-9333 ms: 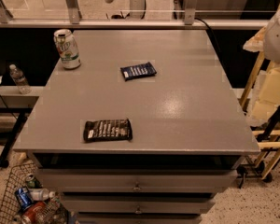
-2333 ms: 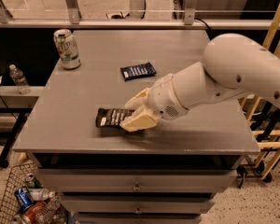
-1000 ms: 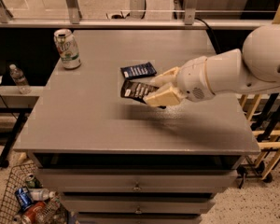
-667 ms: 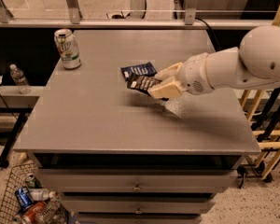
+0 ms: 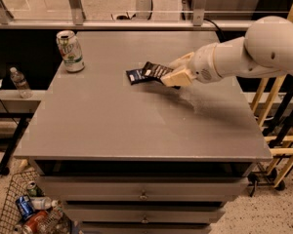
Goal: Move rxbar chocolate near rxbar blueberry
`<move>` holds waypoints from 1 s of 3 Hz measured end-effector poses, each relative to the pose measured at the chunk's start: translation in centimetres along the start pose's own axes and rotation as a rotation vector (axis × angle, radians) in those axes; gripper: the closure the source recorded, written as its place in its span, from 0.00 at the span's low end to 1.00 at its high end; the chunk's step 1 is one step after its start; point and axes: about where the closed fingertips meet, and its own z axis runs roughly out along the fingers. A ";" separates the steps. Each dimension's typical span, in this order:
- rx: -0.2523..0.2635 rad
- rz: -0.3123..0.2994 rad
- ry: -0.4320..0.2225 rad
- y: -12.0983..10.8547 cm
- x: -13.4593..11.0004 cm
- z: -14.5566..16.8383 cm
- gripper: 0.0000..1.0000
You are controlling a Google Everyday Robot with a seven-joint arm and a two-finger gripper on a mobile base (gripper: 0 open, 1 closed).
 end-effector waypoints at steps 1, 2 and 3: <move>0.048 0.009 0.007 -2.7 0.3 0.1 1.00; 0.043 0.007 0.006 -2.5 0.1 0.2 0.81; 0.040 0.006 0.005 -2.4 0.1 0.4 0.59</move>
Offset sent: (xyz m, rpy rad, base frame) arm 0.0207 -0.0120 0.0022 -0.0065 -0.0157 -0.0406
